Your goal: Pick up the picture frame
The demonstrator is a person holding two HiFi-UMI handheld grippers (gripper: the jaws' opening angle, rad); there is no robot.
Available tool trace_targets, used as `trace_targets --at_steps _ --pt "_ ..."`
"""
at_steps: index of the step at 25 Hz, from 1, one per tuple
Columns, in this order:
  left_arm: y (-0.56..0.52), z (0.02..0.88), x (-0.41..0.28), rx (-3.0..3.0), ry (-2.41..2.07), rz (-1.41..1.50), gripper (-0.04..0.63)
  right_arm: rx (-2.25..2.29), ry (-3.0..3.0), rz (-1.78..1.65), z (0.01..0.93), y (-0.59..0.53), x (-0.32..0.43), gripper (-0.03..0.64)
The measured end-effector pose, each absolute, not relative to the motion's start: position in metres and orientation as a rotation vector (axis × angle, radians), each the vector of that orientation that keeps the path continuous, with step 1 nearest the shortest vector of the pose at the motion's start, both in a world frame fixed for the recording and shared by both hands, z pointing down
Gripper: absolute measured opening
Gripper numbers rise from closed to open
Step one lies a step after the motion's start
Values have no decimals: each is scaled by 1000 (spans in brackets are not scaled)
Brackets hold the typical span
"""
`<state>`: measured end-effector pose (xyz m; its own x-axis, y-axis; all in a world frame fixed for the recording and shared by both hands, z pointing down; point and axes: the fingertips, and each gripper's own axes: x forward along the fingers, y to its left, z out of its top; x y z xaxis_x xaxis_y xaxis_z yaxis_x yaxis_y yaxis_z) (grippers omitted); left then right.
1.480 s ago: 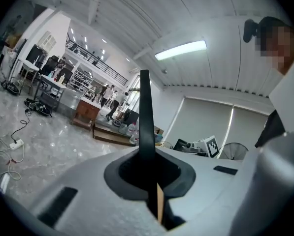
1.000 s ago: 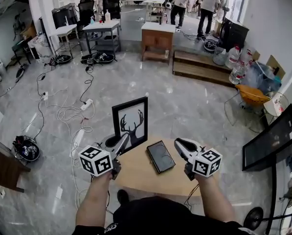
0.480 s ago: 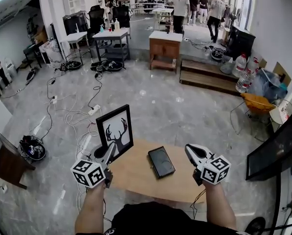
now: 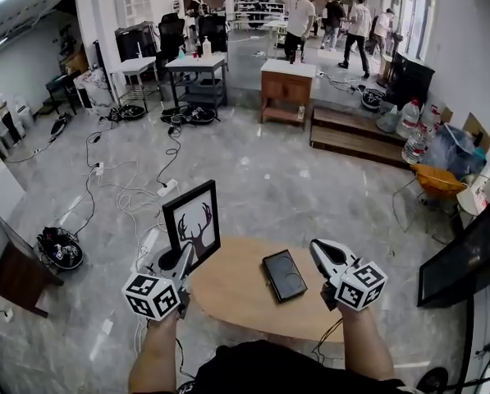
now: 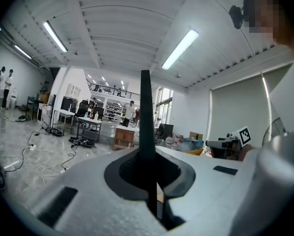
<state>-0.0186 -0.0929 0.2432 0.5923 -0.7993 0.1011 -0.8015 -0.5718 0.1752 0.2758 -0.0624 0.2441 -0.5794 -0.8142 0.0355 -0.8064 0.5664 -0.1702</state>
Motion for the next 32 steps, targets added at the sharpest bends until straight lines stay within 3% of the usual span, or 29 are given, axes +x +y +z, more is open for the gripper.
trace_targets --at_steps 10,32 --pt "-98 248 -53 2597 -1379 14 18 -1407 2802 -178 238 -71 232 3" --pt "-95 223 -74 2620 -1504 21 18 -1350 2805 -140 226 -78 218 3"
